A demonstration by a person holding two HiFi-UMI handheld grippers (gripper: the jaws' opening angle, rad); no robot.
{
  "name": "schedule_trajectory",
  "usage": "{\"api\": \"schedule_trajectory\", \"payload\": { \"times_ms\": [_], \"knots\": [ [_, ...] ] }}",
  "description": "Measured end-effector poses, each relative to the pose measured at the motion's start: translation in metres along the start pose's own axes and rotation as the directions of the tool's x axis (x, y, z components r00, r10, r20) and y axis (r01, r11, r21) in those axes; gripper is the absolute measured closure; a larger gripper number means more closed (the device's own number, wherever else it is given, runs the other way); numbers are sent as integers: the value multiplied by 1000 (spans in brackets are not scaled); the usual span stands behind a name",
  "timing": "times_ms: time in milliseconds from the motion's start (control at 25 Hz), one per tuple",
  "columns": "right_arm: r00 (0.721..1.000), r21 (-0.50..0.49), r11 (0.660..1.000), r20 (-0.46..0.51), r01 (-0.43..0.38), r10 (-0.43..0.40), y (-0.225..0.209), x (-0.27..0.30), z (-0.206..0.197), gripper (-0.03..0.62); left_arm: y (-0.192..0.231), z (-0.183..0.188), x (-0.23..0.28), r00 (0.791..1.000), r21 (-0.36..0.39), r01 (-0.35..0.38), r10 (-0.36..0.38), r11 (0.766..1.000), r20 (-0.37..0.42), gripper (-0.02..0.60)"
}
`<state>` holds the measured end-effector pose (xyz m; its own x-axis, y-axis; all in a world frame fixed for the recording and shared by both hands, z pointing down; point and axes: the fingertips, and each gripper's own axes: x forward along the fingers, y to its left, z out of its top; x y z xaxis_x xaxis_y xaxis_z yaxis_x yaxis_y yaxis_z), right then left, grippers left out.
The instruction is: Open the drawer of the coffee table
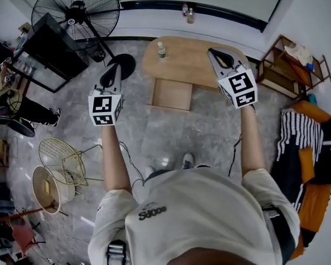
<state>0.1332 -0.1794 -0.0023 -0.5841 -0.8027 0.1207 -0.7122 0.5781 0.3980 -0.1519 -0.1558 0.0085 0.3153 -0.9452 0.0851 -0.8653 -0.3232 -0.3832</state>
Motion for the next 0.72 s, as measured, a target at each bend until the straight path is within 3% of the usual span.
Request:
{"api": "schedule_trajectory", "payload": {
  "times_ms": [240, 480, 720],
  "knots": [
    [1000, 11, 1000, 20, 11, -11, 34, 7, 27, 588, 27, -3, -36, 1000, 34, -8, 8, 999, 12, 563],
    [999, 9, 1000, 37, 8, -8, 95, 28, 68, 588, 74, -18, -79, 1000, 33, -6, 5, 999, 29, 563],
    [1000, 0, 1000, 15, 9, -9, 145, 44, 80, 588, 104, -34, -106, 999, 50, -14, 12, 999, 46, 563]
  ]
}}
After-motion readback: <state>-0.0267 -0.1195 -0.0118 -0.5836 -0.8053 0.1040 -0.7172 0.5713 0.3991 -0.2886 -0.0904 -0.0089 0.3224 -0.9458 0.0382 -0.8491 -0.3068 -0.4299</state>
